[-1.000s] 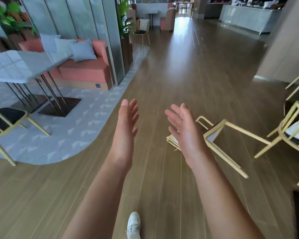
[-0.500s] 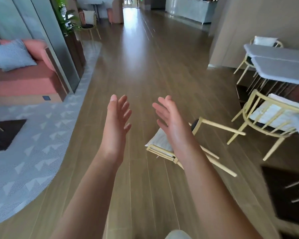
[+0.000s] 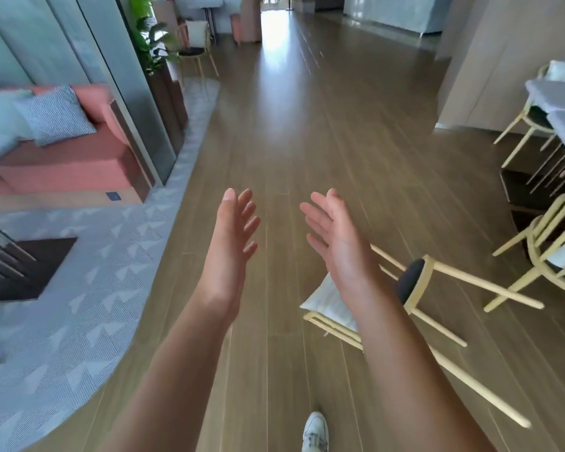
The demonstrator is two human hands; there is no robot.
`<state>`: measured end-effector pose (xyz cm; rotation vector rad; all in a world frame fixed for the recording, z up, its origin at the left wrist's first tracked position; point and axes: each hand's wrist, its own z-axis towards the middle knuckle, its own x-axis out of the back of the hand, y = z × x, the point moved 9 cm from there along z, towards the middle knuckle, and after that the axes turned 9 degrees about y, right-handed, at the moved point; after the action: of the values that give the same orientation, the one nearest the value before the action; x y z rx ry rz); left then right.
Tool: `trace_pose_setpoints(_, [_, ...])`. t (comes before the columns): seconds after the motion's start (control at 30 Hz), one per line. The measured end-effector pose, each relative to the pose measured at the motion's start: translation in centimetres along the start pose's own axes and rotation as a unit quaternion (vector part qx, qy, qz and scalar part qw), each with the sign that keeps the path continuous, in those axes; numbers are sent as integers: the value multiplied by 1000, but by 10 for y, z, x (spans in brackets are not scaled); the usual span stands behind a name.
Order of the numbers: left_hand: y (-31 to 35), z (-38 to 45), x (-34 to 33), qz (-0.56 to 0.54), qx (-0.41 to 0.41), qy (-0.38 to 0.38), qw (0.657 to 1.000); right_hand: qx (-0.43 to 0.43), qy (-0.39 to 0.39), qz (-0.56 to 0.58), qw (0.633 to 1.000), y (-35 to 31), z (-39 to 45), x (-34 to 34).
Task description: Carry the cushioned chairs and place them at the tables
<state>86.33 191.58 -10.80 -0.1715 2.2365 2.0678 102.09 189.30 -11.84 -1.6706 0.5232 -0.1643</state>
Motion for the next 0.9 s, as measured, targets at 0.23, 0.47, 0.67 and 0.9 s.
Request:
trace_pose_setpoints(0.23, [23,89,-13,0,-19,25,1000,15,-55,5,998,-27,92,-49])
trace_pose_setpoints(0.47, [24,156,-4,-6,-10,37,999,12,-59,-19,998,-25,151,-80])
trace_pose_setpoints(0.67, [24,240,7,-10,-9,21,1000,17,-37,-25,999,-24,216,-118])
trace_pose_setpoints(0.9, [44,354,20,-25,-5,-26,999,36,18,-17,999,-39,289,-176])
